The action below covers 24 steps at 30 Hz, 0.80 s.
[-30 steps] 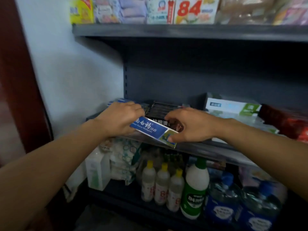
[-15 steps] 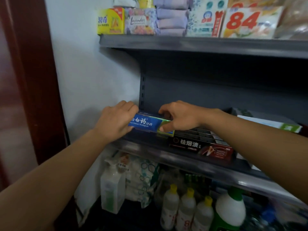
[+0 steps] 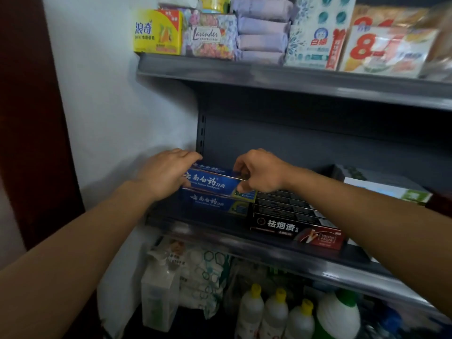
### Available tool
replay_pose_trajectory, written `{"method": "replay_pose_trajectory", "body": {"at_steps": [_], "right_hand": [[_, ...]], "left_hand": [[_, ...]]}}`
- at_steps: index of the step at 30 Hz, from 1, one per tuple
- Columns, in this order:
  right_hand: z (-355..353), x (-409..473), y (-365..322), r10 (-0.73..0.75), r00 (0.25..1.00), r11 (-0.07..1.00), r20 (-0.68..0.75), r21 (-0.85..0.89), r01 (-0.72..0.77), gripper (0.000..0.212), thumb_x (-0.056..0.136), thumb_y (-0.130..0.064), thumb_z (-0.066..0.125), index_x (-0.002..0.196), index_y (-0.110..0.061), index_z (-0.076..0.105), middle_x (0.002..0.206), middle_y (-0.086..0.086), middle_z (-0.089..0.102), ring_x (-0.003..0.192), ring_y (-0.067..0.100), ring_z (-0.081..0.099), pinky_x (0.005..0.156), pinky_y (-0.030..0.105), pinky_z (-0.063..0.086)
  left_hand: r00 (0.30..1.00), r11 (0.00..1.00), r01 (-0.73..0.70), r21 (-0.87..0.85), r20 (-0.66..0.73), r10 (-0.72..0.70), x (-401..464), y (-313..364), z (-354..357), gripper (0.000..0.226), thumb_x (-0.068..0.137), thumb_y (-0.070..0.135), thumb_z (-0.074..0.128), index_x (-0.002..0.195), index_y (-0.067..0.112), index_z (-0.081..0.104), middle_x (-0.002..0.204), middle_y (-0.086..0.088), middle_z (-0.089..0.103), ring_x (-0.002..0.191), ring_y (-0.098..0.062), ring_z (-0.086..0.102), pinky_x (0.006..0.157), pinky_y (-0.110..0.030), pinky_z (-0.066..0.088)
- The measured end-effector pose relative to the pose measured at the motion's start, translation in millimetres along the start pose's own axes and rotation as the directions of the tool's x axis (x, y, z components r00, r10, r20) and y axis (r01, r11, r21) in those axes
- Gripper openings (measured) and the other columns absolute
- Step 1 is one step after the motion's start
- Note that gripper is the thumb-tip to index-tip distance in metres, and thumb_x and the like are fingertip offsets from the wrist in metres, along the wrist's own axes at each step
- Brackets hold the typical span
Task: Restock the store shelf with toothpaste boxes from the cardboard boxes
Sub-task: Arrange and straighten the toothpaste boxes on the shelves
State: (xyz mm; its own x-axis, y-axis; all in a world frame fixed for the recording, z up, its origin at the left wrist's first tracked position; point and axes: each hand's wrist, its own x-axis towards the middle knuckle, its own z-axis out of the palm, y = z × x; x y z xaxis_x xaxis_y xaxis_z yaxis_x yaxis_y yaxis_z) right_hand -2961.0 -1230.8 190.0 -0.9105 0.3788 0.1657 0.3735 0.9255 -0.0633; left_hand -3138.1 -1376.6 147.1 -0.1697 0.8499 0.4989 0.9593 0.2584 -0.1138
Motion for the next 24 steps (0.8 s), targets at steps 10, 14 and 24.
{"method": "replay_pose_trajectory", "body": {"at_steps": [10, 14, 24], "right_hand": [[40.1, 21.0, -5.6, 0.012, 1.000, 0.999, 0.027, -0.032, -0.011, 0.051, 0.077, -0.031, 0.077, 0.121, -0.015, 0.057, 0.108, 0.004, 0.059, 0.097, 0.023, 0.056, 0.080, 0.035, 0.051], [61.8, 28.4, -14.0, -0.012, 0.999, 0.998, 0.038, -0.068, 0.014, 0.049, 0.078, -0.032, 0.075, 0.120, -0.013, 0.058, 0.115, 0.007, 0.057, 0.102, 0.025, 0.055, 0.081, 0.033, 0.049], [88.6, 36.3, -12.9, -0.051, 0.997, 0.978, 0.055, -0.201, 0.061, 0.040, 0.082, -0.034, 0.068, 0.113, -0.010, 0.060, 0.117, 0.008, 0.052, 0.107, 0.025, 0.052, 0.072, 0.026, 0.035]], "left_hand": [[0.987, 1.000, 0.003, -0.003, 0.162, -0.002, 5.7, -22.0, 24.2, 0.049, 0.081, 0.011, 0.066, 0.126, 0.023, 0.052, 0.127, 0.005, 0.051, 0.121, -0.016, 0.043, 0.091, -0.030, 0.036], [0.980, 1.000, 0.001, 0.019, 0.200, -0.005, -1.2, -31.9, 38.5, 0.046, 0.083, 0.013, 0.064, 0.127, 0.022, 0.052, 0.128, 0.004, 0.052, 0.120, -0.017, 0.044, 0.093, -0.032, 0.040], [0.965, 1.000, -0.021, 0.014, 0.263, 0.017, 0.3, -36.8, 72.0, 0.044, 0.084, 0.013, 0.065, 0.127, 0.018, 0.053, 0.133, -0.002, 0.051, 0.125, -0.021, 0.045, 0.095, -0.033, 0.041]]}}
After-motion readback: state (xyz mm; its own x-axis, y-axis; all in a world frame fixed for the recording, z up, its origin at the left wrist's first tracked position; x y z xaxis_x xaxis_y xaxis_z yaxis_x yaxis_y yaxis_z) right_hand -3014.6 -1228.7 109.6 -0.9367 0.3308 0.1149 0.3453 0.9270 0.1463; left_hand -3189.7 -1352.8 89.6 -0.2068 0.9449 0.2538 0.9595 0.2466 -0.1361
